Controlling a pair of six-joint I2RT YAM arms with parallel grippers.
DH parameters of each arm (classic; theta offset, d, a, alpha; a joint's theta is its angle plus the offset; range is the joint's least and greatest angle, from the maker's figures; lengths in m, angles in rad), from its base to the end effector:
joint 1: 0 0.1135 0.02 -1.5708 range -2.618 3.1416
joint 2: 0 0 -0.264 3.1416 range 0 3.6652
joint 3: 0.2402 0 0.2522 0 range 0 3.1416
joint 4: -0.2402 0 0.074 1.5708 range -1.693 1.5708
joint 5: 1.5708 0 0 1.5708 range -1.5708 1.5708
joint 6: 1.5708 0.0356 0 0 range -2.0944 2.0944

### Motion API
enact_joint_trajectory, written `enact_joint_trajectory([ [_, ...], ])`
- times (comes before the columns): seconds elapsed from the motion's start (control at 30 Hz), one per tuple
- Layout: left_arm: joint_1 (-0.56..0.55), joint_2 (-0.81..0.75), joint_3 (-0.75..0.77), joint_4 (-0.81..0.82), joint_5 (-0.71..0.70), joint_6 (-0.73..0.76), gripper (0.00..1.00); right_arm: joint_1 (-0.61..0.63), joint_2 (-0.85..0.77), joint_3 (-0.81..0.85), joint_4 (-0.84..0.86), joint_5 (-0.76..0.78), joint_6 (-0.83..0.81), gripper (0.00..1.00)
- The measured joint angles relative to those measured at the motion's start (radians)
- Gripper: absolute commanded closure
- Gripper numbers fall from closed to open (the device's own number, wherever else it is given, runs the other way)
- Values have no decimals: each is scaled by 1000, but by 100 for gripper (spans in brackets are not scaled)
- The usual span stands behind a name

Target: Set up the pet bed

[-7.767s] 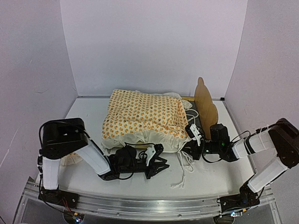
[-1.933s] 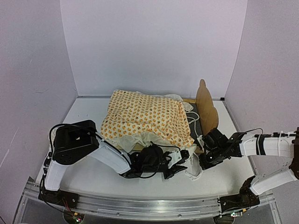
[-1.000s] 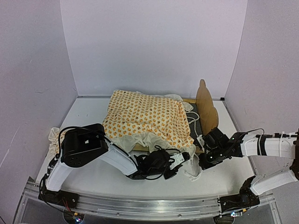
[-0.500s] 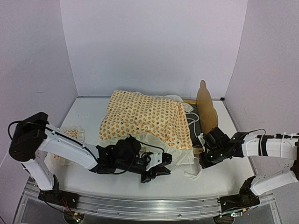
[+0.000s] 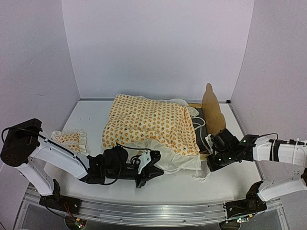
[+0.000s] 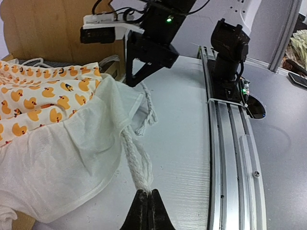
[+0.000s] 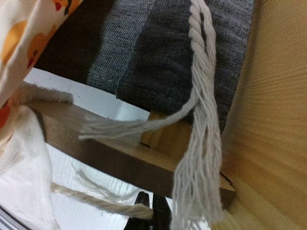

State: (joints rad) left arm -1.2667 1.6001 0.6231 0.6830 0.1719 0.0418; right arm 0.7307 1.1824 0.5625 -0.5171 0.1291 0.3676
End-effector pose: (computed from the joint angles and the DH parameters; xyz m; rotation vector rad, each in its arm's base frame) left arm 0.0897 -0.3061 0.1763 1.3065 1.4954 -0.9851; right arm 0.1522 0.1302 0.1652 -0.4498 2.6635 0.1617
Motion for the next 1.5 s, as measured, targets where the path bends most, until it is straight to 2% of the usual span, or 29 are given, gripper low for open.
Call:
enact_joint_trajectory([
  [0.17,-3,27,-18,9,-26,-32,100,-2,-65,65,-145,-25,-72,100],
  [0.37,-10,176,117,-71,147,-39,100,-8,-162,97,-285,-83,-124,100],
  [0.6,-13,245,261,-90,218,-12,100,-9,-241,114,-425,72,-105,100],
  [0.73,-13,237,259,-89,249,-15,100,-10,-240,114,-461,143,-83,100],
  [1.0,15,103,177,-79,250,-27,100,-3,-292,85,-472,167,-87,100],
  [1.23,100,21,25,-85,380,-91,100,-2,-256,87,-394,116,-158,100],
  [1.4,172,-303,-210,-174,396,-153,100,-18,-211,100,-389,163,-172,100],
  [1.43,182,-372,-235,-192,381,-161,96,-19,-206,103,-389,165,-174,100],
  [1.5,186,-477,-251,-216,354,-178,82,-19,-199,106,-387,167,-178,100],
])
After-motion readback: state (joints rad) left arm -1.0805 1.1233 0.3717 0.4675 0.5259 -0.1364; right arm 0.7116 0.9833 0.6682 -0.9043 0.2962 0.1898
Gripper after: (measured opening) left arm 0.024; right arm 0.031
